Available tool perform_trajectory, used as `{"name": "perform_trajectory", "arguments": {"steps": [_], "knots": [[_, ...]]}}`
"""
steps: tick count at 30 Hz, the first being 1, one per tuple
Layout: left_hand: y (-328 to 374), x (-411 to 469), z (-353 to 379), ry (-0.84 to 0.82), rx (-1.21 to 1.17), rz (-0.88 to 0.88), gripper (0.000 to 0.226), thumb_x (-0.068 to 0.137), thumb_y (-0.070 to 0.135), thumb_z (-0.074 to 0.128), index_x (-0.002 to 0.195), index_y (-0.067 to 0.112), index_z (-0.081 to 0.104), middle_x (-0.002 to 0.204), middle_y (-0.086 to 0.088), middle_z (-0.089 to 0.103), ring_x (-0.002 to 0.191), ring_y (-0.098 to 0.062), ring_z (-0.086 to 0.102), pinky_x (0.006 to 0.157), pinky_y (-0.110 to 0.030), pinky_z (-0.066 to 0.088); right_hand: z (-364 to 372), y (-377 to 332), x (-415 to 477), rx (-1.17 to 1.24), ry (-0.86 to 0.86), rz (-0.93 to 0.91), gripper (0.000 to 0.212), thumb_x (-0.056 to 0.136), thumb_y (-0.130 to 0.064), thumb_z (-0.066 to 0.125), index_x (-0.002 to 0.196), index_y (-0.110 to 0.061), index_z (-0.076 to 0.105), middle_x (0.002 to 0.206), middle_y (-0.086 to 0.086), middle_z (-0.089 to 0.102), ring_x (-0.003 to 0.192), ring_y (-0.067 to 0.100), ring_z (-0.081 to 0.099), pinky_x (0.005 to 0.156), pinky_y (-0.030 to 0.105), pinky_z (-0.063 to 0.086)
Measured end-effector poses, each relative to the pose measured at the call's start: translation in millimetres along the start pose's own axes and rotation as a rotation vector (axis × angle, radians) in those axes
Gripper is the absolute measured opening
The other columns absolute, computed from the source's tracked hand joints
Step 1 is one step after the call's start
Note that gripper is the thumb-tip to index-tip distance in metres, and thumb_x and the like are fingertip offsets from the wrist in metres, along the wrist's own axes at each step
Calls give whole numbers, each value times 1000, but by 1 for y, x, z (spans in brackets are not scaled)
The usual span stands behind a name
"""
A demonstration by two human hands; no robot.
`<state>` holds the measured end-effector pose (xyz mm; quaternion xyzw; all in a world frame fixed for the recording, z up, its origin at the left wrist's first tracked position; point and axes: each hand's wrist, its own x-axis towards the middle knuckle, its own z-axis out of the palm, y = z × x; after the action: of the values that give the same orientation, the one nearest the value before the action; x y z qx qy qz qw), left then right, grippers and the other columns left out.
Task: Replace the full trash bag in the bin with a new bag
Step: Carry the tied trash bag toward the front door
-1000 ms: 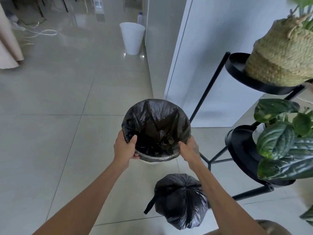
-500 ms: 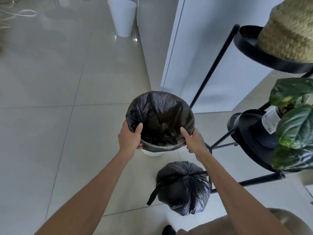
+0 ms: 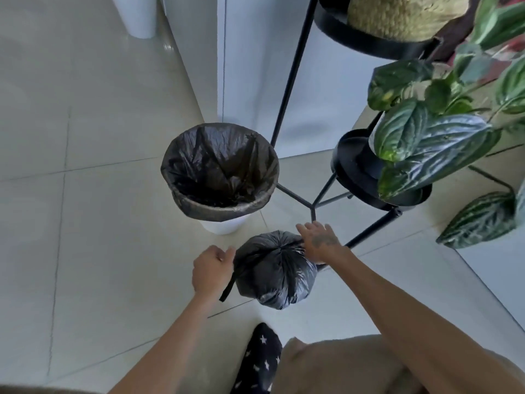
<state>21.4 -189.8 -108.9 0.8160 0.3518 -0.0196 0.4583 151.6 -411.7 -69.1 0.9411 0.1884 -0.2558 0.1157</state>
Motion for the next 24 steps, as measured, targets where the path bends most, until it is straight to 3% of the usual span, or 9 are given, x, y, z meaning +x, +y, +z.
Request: {"name": "perform_trajectory", "arguments": {"steps": [2,4,7,10,12,14,16,19,24], "knots": [[-1,-6,7,-219,201,8,43,90,60,55,80,18,61,84,0,65,90,-28,65,68,-33,50,12,2,-3,-97,-44,-31,82,91,-15,61,158,-16,14,158,13,35,150,33,23,123,50,17],[3,-11,10,-361,228,-23,42,88,56,61,93,14,65,91,-4,68,86,-29,68,67,-35,54,20,1,-5,-144,-52,-25,84,92,-18,62,158,-15,10,153,16,42,147,33,29,122,50,16],[8,-16,10,-460,78,-78,31,92,32,67,87,2,66,70,-13,67,47,-26,62,47,-29,51,23,-3,-11,-152,17,29,61,96,-14,51,151,-13,24,135,14,59,130,31,51,118,50,20],[14,-15,7,-345,151,65,35,95,26,62,76,-3,67,60,-15,63,39,-25,53,39,-24,41,16,-11,-28,-139,119,41,38,98,-9,47,136,-11,44,122,10,64,113,31,63,93,41,42],[22,-19,0,-282,160,134,37,96,32,59,79,0,70,69,-16,68,48,-29,60,46,-31,51,6,-15,-45,-110,153,41,31,98,-7,47,129,-8,53,119,12,63,107,30,65,81,38,48],[32,-29,-10,-277,185,172,37,95,37,58,80,6,69,72,-16,69,67,-38,70,65,-44,62,-3,-16,-64,-80,162,39,28,99,-11,48,125,-8,56,118,12,61,106,30,64,81,37,49],[49,-45,-27,-280,211,237,36,94,38,57,77,8,69,69,-14,68,77,-41,71,73,-49,62,-15,-16,-92,-43,179,56,25,99,-17,52,123,-11,58,117,10,61,102,27,64,80,36,50],[85,-76,-58,-254,236,354,38,94,39,56,74,9,71,76,-16,72,80,-38,71,78,-48,61,-37,-12,-141,12,256,101,24,97,-19,58,119,-11,62,112,9,64,100,27,65,84,38,55],[146,-128,-97,-206,229,538,39,96,36,57,77,6,73,75,-16,74,70,-33,72,75,-44,62,-68,13,-226,134,386,203,33,99,-38,55,119,-13,63,121,12,61,108,32,61,85,40,49]]}}
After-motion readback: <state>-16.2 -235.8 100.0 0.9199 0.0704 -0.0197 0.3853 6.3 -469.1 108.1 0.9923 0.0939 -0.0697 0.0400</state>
